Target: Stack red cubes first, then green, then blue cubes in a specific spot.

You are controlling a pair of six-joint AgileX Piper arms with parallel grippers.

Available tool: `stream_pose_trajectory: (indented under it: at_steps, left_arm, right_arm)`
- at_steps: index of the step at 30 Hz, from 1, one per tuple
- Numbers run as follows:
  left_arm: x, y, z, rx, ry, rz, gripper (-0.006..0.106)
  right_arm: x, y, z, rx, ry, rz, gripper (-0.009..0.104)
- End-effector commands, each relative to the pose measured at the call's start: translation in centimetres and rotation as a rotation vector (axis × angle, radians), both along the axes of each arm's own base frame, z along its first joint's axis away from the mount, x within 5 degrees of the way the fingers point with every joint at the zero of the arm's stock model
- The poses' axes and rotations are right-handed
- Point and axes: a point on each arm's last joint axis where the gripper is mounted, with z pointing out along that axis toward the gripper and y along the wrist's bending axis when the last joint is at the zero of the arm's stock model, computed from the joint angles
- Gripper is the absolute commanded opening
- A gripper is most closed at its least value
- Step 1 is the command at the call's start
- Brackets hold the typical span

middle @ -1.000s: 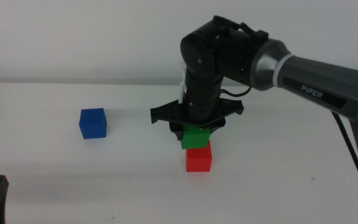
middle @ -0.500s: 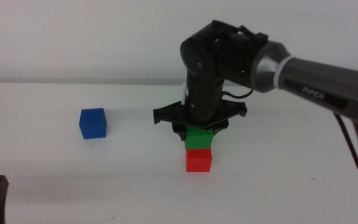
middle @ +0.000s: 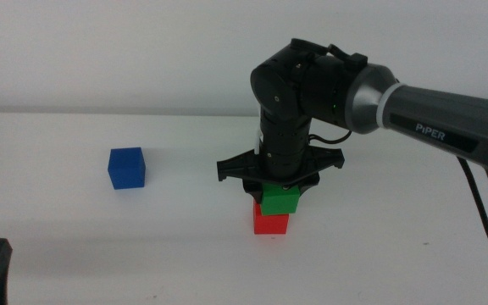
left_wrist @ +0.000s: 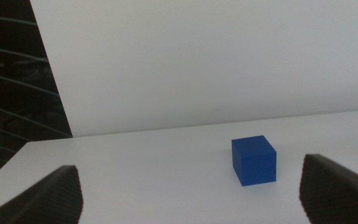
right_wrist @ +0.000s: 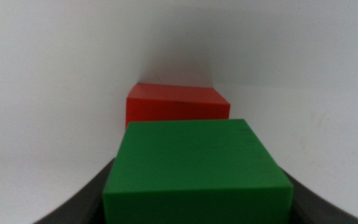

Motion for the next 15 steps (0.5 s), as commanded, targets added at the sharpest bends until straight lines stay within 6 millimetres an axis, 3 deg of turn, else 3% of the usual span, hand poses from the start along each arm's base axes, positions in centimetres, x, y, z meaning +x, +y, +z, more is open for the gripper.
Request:
stream_pose_trajectory:
  at_steps: [1, 9, 15]
  left_arm:
    - [-0.1, 0.0, -1.0, -0.016, -0.019, 0.001, 0.094]
    - [-0.1, 0.0, -1.0, -0.016, -0.019, 0.001, 0.094]
    - [-0.1, 0.0, -1.0, -0.016, -0.019, 0.001, 0.094]
  right_arm:
    - [0.3, -0.2, 0.3, 0.008, -0.020, -0.008, 0.018]
    - [0.5, 0.0, 0.2, 0.033, -0.042, -0.029, 0.018]
    - [0.7, 0.1, -0.9, 0.021, -0.029, -0.028, 0.018]
